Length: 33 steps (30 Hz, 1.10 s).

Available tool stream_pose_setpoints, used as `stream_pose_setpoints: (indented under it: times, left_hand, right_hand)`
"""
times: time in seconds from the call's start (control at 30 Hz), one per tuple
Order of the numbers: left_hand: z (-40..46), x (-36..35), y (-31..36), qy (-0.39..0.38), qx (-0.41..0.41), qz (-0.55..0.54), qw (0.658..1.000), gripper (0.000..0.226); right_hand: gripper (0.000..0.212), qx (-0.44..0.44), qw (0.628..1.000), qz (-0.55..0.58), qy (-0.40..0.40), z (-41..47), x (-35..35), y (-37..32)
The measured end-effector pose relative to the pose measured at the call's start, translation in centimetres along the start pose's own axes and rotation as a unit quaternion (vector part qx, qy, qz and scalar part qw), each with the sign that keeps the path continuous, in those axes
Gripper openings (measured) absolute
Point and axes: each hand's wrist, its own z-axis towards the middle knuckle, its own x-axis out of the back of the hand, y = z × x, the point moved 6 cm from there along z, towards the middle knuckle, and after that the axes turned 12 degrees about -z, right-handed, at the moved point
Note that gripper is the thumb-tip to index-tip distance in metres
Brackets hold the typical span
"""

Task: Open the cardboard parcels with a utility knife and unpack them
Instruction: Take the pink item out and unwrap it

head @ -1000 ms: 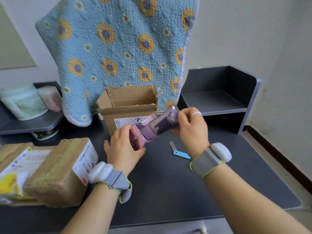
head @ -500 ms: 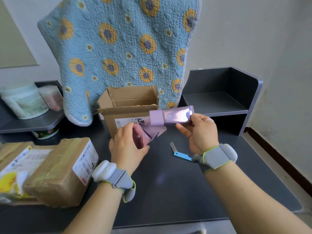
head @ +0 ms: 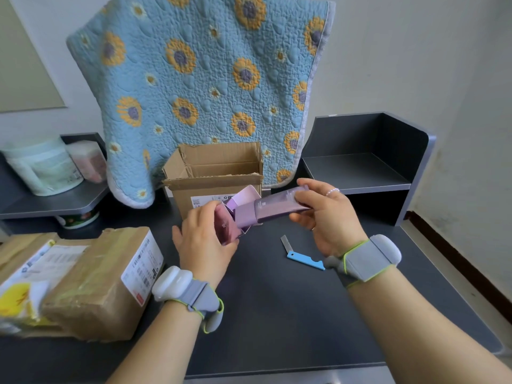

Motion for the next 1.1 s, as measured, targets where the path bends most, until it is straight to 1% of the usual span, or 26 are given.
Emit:
stream_pose_setpoints:
  times: [0.1, 0.2, 0.4, 0.53, 0.6, 0.7, 0.77, 0.87, 0.9, 1.03, 1.1]
  left_hand:
    - [0.0, 0.1, -0.5, -0.003, 0.004, 0.006, 1.000, 0.062]
    - [0.0, -0.1, -0.7, -0.015, -0.011, 0.015, 1.000, 0.058]
    - [0.1, -0.2, -1.6, -0.041, 0.023, 0.021, 0.999, 0.073]
    - [0.0, -0.4, -1.4, -0.061, 0.007, 0.040, 0.997, 0.075]
    - [-0.1, -0.5, -1.1, -0.070, -0.005, 0.050, 0.996, 0.075]
    - [-0.1, -0.3, -1.0, -0.072, 0.001, 0.032, 0.997, 0.073]
    - [0.0, -0.1, -1.0, -0.074, 0.016, 0.010, 0.997, 0.072]
    - [0.0, -0.1, -0.7, -0.097, 0.035, -0.017, 0.995, 0.072]
    - [-0.1, -0.2, -0.4, -0.103, 0.037, -0.032, 0.994, 0.072]
    - [-0.3, -0.9, 1.0, -0.123, 0.023, -0.121, 0.985, 0.073]
    - [-0.3, -1.2, 1.3, -0.122, 0.024, -0.152, 0.981, 0.068]
  right_hand:
    - [0.025, 0.064, 0.992, -0.113, 0.003, -0.2, 0.1, -0.9]
    - [0.031, 0.143, 0.961, -0.235, 0.012, -0.5, -0.2, -2.1]
    - [0.037, 0.216, 0.913, -0.346, -0.020, -1.3, -1.6, -4.0]
    - [0.039, 0.232, 0.882, -0.406, -0.050, -1.6, -2.5, -4.2]
    - [0.036, 0.236, 0.874, -0.422, -0.055, -1.7, -2.7, -4.1]
    - [0.035, 0.246, 0.874, -0.418, -0.031, -1.7, -2.5, -4.0]
    - [0.034, 0.244, 0.886, -0.393, -0.013, -1.5, -2.1, -3.9]
    - [0.037, 0.233, 0.918, -0.322, -0.006, -1.4, -1.6, -3.5]
    - [0.039, 0.233, 0.920, -0.315, -0.006, -1.4, -1.5, -3.3]
    - [0.036, 0.238, 0.906, -0.350, -0.015, -1.5, -2.2, -2.4]
    - [0.031, 0.240, 0.901, -0.362, -0.012, -1.5, -2.4, -2.2]
